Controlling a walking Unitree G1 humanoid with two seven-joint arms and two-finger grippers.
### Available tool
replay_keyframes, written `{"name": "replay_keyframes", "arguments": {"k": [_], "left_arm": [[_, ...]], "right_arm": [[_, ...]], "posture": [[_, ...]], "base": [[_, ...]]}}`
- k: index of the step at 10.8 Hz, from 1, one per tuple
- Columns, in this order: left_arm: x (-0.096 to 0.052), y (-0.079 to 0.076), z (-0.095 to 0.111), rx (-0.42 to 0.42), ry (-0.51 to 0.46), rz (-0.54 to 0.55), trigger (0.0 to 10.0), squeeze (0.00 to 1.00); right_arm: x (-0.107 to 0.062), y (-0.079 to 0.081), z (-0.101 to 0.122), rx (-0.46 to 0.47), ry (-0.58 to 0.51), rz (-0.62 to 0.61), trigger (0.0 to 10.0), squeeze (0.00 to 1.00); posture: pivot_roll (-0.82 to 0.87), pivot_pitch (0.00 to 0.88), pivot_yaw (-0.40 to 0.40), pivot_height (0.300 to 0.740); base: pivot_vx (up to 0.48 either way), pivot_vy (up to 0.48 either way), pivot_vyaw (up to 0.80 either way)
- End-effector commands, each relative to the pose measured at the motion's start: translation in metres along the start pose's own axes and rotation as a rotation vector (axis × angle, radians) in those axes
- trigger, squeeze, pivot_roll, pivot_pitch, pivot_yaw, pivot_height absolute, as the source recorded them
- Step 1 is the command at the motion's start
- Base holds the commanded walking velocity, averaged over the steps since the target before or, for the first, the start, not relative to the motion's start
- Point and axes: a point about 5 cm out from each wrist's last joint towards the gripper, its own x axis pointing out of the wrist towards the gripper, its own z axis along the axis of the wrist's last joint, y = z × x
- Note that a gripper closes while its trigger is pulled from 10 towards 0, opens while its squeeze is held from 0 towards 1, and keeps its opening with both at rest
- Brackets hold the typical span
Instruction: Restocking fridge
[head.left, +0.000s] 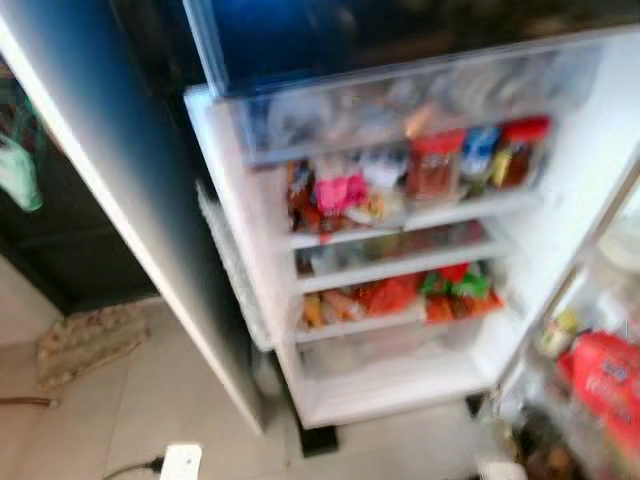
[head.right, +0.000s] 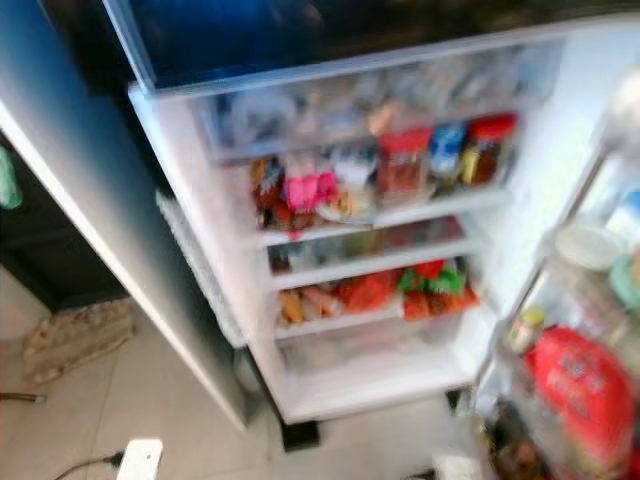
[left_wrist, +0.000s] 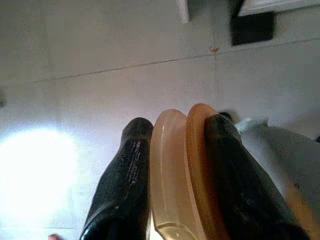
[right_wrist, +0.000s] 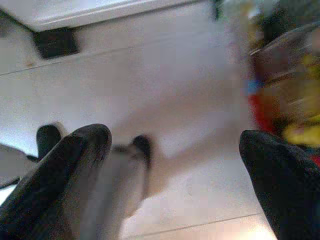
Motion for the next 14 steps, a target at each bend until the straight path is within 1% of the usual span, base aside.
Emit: {"name": "replay_keyframes", "arguments": {"k": [1, 4, 8, 10, 11, 13, 14], "left_arm": [[0.0, -0.006, -0.002, -0.017, 0.011, -0.033, 10.0, 0.0], [0.0, -0.006, -0.002, -0.022, 0.011, -0.033, 10.0, 0.0], [0.0, -0.006, -0.002, -0.032, 0.005, -0.048, 10.0, 0.0], [0.0, -0.006, 0.001, 0.001, -0.029, -0.054, 10.0, 0.0], [0.0, -0.006, 0.004, 0.001, -0.05, -0.052, 10.0, 0.0], [0.0, -0.007, 0.015, 0.147, -0.12, -0.064, 10.0, 0.0], [0.0, -0.009, 0.023, 0.327, -0.166, -0.062, 10.0, 0.0]], "right_arm": [[0.002, 0.014, 0.003, 0.007, -0.008, 0.034, 10.0, 0.0], [0.002, 0.014, 0.003, 0.001, -0.008, 0.03, 10.0, 0.0], [0.002, 0.015, 0.002, -0.013, -0.004, 0.024, 10.0, 0.0], [0.002, 0.015, 0.002, -0.029, 0.0, 0.024, 10.0, 0.0], [0.002, 0.015, 0.003, -0.031, 0.0, 0.025, 10.0, 0.0], [0.003, 0.014, 0.005, -0.038, -0.001, 0.027, 10.0, 0.0], [0.003, 0.014, 0.007, -0.049, -0.001, 0.028, 10.0, 0.0]], "posture": [[-0.07, 0.0, 0.057, 0.74], [-0.08, 0.0, 0.063, 0.74], [-0.08, 0.0, 0.07, 0.74], [-0.07, 0.0, 0.068, 0.74], [-0.07, 0.0, 0.067, 0.74], [-0.07, 0.0, 0.066, 0.74], [-0.07, 0.0, 0.065, 0.74]], "base": [[0.0, -0.311, 0.0], [0.0, -0.3, 0.0], [0.0, 0.0, 0.0], [0.0, 0.0, 0.0], [0.0, 0.0, 0.0], [0.0, 0.0, 0.0], [0.0, 0.0, 0.0]]}}
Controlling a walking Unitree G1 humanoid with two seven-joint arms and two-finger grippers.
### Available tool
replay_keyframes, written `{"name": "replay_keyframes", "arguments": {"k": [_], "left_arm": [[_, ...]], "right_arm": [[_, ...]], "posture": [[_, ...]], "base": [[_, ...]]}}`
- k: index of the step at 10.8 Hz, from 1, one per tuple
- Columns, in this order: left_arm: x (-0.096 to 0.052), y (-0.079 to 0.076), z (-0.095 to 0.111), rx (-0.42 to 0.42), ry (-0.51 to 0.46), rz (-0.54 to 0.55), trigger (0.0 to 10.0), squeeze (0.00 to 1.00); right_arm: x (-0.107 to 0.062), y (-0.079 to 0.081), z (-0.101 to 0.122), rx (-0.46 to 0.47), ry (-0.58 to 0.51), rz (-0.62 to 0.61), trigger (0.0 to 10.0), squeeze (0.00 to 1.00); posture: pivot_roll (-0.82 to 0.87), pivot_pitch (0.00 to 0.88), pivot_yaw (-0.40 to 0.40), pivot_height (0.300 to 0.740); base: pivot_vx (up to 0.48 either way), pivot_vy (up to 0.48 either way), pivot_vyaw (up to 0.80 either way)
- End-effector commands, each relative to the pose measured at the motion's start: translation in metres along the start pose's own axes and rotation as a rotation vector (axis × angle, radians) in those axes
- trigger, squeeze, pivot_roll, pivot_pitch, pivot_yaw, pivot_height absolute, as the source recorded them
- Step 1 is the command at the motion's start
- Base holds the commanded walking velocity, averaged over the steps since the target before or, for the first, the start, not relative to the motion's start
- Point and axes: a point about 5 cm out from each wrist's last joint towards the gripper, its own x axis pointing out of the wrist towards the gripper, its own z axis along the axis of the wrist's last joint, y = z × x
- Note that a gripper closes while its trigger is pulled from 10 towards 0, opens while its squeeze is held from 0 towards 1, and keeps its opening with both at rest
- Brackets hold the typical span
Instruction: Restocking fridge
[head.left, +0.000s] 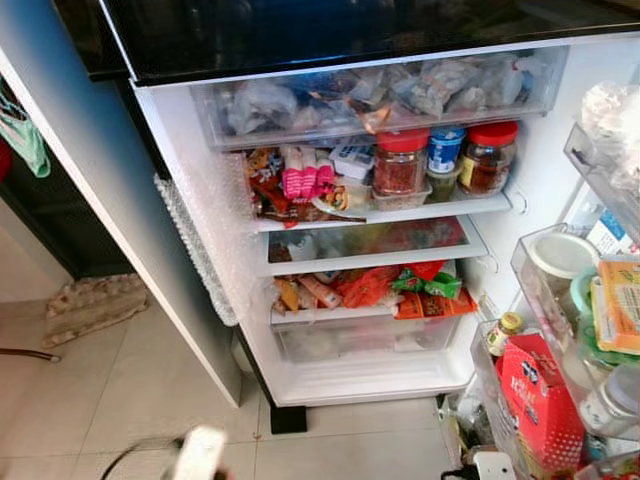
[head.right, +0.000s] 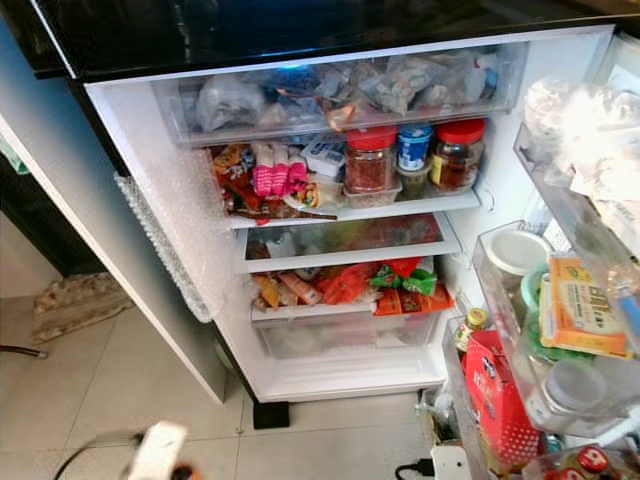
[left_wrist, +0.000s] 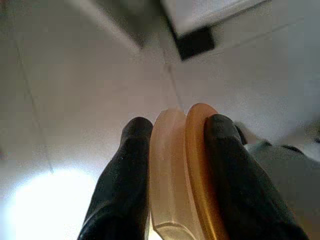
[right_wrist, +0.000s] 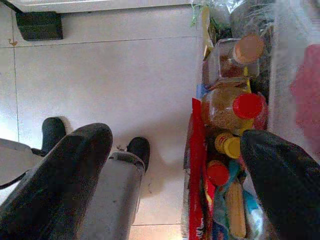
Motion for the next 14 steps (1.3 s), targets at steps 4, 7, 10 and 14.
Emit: {"name": "replay_keyframes", "arguments": {"k": [4, 7, 10, 14], "left_arm": [[0.002, 0.033, 0.044, 0.356, -0.214, 0.06, 10.0, 0.0], [0.002, 0.048, 0.075, -0.198, -0.359, 0.128, 10.0, 0.0], [0.003, 0.043, 0.092, -0.575, -0.463, 0.021, 10.0, 0.0], [0.004, 0.031, 0.112, -0.789, -0.561, -0.145, 10.0, 0.0]], "right_arm": [[0.002, 0.0, 0.01, -0.031, 0.005, 0.007, 10.0, 0.0], [0.004, 0.002, 0.029, -0.041, -0.026, 0.004, 10.0, 0.0], [0.004, -0.004, 0.037, -0.074, -0.022, -0.004, 10.0, 0.0], [0.003, -0.014, 0.052, -0.091, -0.051, -0.033, 10.0, 0.0]], "posture": [[-0.06, 0.0, 0.058, 0.74], [-0.04, 0.0, 0.052, 0.74], [-0.03, 0.0, 0.021, 0.74], [-0.07, 0.0, 0.013, 0.74]], "base": [[0.0, 0.0, 0.0], [0.0, 0.0, 0.0], [0.0, 0.0, 0.0], [0.0, 0.0, 0.0]]}}
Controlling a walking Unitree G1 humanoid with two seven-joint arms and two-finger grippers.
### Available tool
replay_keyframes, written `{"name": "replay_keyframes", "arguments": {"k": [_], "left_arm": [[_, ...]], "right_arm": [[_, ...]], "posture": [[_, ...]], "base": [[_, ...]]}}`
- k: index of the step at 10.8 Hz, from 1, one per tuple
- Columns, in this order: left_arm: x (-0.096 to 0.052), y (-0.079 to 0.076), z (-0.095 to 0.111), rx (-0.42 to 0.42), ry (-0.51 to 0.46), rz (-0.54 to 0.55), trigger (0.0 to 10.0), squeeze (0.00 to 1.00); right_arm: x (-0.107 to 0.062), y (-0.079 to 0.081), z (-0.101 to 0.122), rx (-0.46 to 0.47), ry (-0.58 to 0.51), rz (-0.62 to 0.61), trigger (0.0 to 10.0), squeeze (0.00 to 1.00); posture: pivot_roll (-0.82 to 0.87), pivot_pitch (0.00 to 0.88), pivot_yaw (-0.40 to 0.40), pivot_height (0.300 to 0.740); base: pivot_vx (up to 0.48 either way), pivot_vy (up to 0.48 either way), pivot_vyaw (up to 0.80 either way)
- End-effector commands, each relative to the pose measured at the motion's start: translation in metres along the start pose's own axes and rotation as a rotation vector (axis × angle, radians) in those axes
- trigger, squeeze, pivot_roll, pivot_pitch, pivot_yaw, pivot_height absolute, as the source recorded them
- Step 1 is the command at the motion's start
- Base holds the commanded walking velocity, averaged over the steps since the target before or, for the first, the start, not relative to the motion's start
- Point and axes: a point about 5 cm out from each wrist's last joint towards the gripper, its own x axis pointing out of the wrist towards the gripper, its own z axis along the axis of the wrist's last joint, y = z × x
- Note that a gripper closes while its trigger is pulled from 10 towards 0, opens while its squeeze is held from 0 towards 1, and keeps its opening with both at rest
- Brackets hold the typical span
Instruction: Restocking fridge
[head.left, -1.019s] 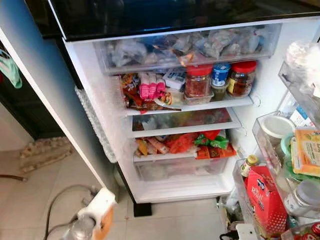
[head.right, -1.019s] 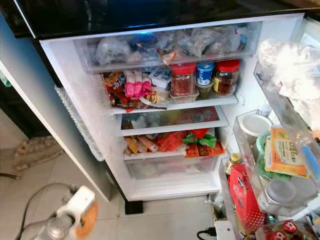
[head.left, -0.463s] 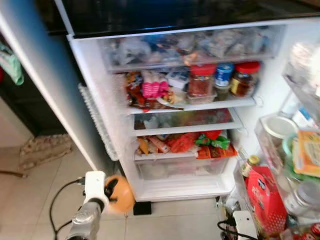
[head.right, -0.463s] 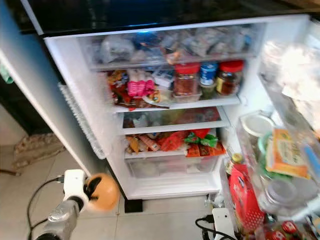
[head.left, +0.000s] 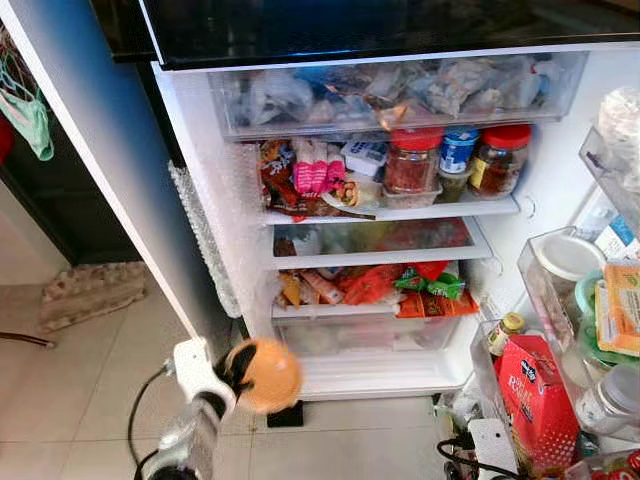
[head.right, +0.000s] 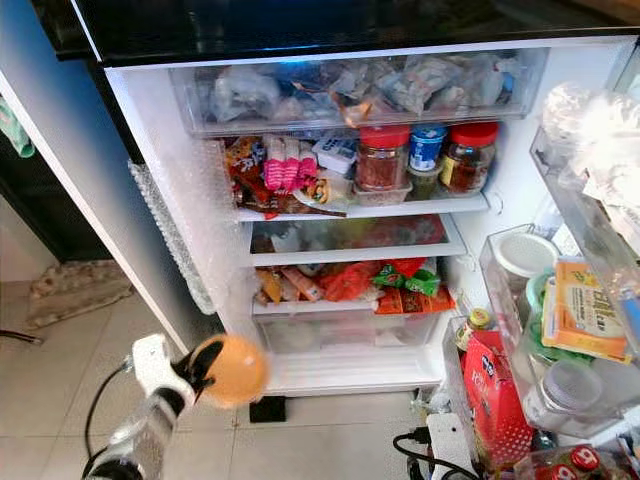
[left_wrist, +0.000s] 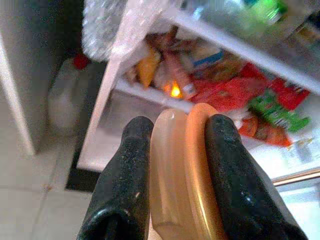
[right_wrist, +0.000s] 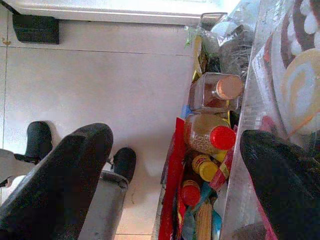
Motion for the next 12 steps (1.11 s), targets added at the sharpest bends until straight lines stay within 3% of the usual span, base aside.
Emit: {"name": "replay_keyframes", "arguments": {"k": [1, 6, 12], "left_arm": [[0.003, -0.004, 0.006, -0.029, -0.024, -0.034, 10.0, 0.0], [0.008, -0.014, 0.013, -0.036, -0.044, -0.112, 10.0, 0.0], [0.005, -0.011, 0.018, -0.036, -0.083, -0.111, 10.0, 0.0]], "right_arm": [[-0.001, -0.012, 0.015, -0.022, -0.038, -0.04, 10.0, 0.0], [-0.001, -0.017, 0.021, -0.025, -0.037, -0.1, 10.0, 0.0], [-0.001, -0.02, 0.03, 0.015, -0.047, -0.225, 10.0, 0.0]], "posture": [[-0.07, 0.0, 0.012, 0.74], [-0.06, 0.0, 0.026, 0.74], [-0.02, 0.0, 0.0, 0.74]], "base": [[0.0, 0.0, 0.0], [0.0, 0.0, 0.0], [0.0, 0.0, 0.0]]}}
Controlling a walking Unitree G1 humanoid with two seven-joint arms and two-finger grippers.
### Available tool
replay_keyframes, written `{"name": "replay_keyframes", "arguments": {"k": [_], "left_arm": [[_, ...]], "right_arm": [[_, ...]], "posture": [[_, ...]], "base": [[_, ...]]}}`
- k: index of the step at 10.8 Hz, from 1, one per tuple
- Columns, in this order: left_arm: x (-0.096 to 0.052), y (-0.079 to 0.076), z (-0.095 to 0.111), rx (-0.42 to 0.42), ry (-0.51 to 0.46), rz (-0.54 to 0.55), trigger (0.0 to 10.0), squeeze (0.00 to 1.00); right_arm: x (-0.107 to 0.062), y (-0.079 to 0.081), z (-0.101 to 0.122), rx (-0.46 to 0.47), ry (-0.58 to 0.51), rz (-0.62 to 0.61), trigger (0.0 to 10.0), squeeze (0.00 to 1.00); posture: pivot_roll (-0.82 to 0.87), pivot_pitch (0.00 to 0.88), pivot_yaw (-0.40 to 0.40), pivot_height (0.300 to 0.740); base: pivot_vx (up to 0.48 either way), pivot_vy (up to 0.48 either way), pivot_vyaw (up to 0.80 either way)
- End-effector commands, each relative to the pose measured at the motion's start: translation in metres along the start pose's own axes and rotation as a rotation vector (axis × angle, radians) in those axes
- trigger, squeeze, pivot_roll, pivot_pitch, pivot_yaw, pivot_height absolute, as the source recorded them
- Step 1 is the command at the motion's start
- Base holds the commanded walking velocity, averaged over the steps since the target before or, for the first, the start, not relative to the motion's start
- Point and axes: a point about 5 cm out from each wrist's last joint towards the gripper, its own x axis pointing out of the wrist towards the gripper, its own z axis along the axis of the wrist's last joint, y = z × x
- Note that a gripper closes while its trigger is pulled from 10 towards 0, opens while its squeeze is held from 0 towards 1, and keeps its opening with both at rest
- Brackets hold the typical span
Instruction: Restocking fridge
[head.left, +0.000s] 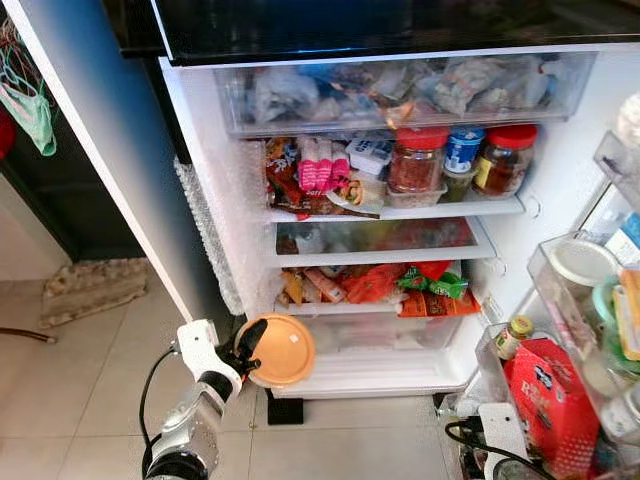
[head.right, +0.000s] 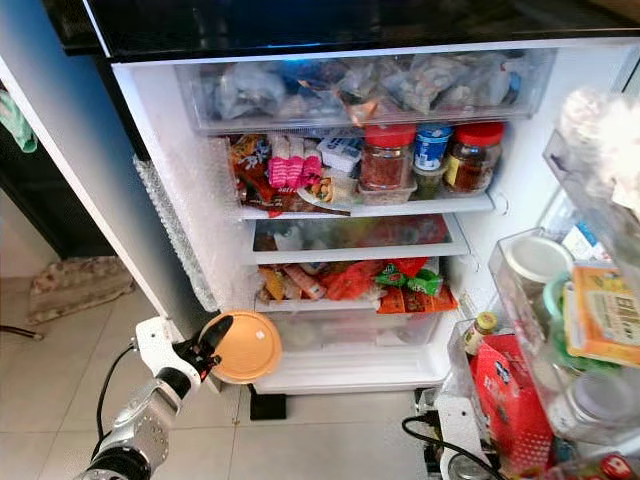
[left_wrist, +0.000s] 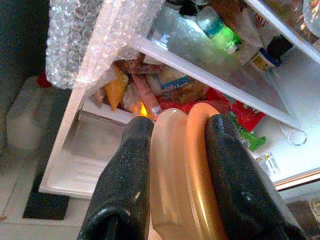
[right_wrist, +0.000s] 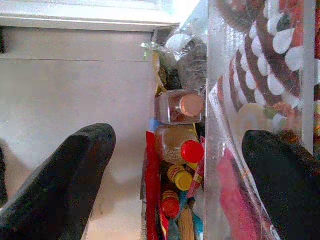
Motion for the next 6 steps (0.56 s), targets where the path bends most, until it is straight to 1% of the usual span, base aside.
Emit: {"name": "replay_keyframes", "arguments": {"k": [1, 2, 3, 4, 6], "left_arm": [[-0.001, 0.003, 0.004, 0.001, -0.024, 0.007, 10.0, 0.0], [-0.001, 0.002, 0.001, 0.001, 0.003, -0.002, 10.0, 0.0], [0.0, 0.001, 0.001, 0.0, -0.002, -0.008, 10.0, 0.0], [0.005, -0.006, 0.006, -0.003, -0.014, -0.034, 10.0, 0.0], [0.008, -0.01, 0.007, -0.002, -0.015, -0.047, 10.0, 0.0]], "right_arm": [[0.0, -0.007, 0.011, 0.02, -0.036, -0.042, 10.0, 0.0], [0.0, -0.007, 0.01, 0.031, -0.029, -0.049, 10.0, 0.0], [0.0, -0.007, 0.01, 0.03, -0.03, -0.05, 10.0, 0.0], [0.0, -0.007, 0.011, 0.007, -0.021, -0.07, 10.0, 0.0], [0.0, -0.008, 0.012, -0.003, -0.012, -0.113, 10.0, 0.0]], "posture": [[-0.03, 0.0, 0.011, 0.74], [-0.05, 0.0, 0.023, 0.74], [-0.05, 0.0, 0.023, 0.74], [-0.04, 0.0, 0.021, 0.74], [-0.04, 0.0, 0.023, 0.74]], "base": [[0.0, 0.0, 0.0], [0.0, 0.0, 0.0], [0.0, 0.0, 0.0], [0.0, 0.0, 0.0], [0.0, 0.0, 0.0]]}}
